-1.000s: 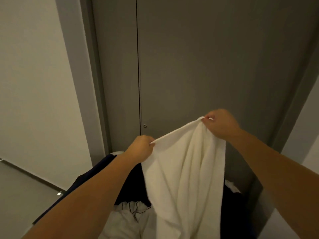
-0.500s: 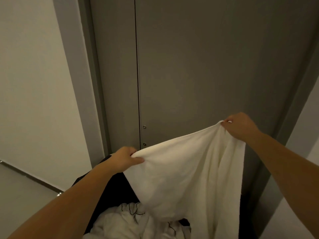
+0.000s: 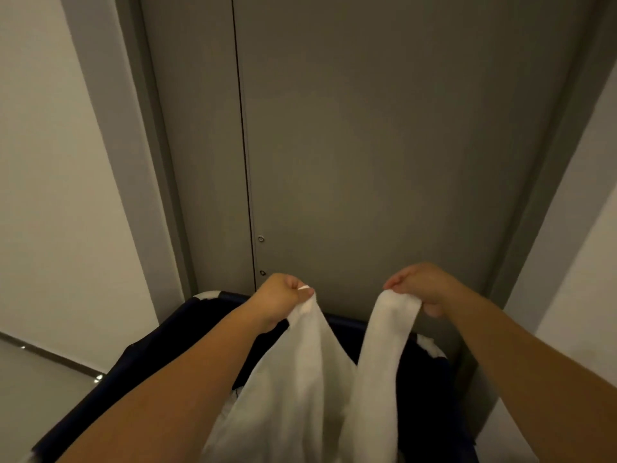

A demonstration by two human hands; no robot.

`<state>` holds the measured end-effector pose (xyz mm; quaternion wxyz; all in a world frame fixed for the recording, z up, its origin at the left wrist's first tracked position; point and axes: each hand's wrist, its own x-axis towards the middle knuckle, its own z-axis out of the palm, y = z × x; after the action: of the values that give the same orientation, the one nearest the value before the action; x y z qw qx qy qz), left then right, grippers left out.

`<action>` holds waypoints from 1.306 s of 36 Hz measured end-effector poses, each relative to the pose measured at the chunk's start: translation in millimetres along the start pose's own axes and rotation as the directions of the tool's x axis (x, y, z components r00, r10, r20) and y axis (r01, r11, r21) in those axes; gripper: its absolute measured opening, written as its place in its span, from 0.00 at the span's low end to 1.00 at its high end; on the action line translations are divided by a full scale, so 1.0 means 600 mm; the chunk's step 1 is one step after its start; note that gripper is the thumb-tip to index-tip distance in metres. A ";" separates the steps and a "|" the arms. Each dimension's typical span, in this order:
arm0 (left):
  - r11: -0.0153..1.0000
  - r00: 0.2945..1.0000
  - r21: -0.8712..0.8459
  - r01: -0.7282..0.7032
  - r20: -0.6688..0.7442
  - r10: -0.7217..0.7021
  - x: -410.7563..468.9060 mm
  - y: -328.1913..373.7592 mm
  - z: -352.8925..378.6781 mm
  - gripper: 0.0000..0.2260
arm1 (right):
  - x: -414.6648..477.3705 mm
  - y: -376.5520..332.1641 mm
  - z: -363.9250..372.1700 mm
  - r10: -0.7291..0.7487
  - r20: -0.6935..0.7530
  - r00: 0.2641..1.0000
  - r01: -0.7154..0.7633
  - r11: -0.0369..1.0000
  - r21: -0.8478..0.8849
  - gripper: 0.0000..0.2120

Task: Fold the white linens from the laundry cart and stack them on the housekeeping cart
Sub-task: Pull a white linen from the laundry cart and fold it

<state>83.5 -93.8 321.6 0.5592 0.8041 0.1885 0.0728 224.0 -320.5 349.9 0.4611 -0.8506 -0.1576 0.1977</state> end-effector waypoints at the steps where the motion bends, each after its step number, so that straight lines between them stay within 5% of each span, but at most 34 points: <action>1: 1.000 1.000 -0.012 -0.005 0.005 0.005 0.000 0.005 0.005 0.09 | -0.001 -0.001 0.001 -0.002 0.007 1.000 0.002 0.999 0.032 0.12; 10: 0.985 0.995 -0.137 -0.103 0.002 0.104 -0.006 0.058 0.043 0.03 | -0.050 -0.046 0.059 -0.124 0.195 0.973 0.021 0.887 0.462 0.19; 17: 0.978 0.989 -0.180 -0.103 0.091 0.121 -0.010 0.058 0.025 0.06 | -0.068 -0.026 0.065 -0.331 0.292 0.897 0.167 0.867 0.470 0.16; 27: 0.976 0.988 -0.183 -0.115 0.081 0.132 -0.006 0.053 0.030 0.03 | -0.059 -0.025 0.076 -0.418 -0.017 0.908 0.416 0.898 0.143 0.03; 35: 0.983 0.975 -0.083 -0.163 0.140 0.173 -0.004 0.065 0.029 0.05 | -0.064 -0.046 0.072 -0.493 0.101 0.864 0.496 0.868 -0.002 0.02; 47: 0.955 0.904 -0.256 -0.149 0.355 0.236 -0.028 0.063 0.027 0.16 | -0.047 -0.039 0.085 -0.531 -0.017 0.847 0.528 0.845 -0.082 0.03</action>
<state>81.6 -125.7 352.5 0.6615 0.7498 -0.0142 -0.0091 172.6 -284.0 349.7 0.4687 -0.7945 -0.3841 0.0402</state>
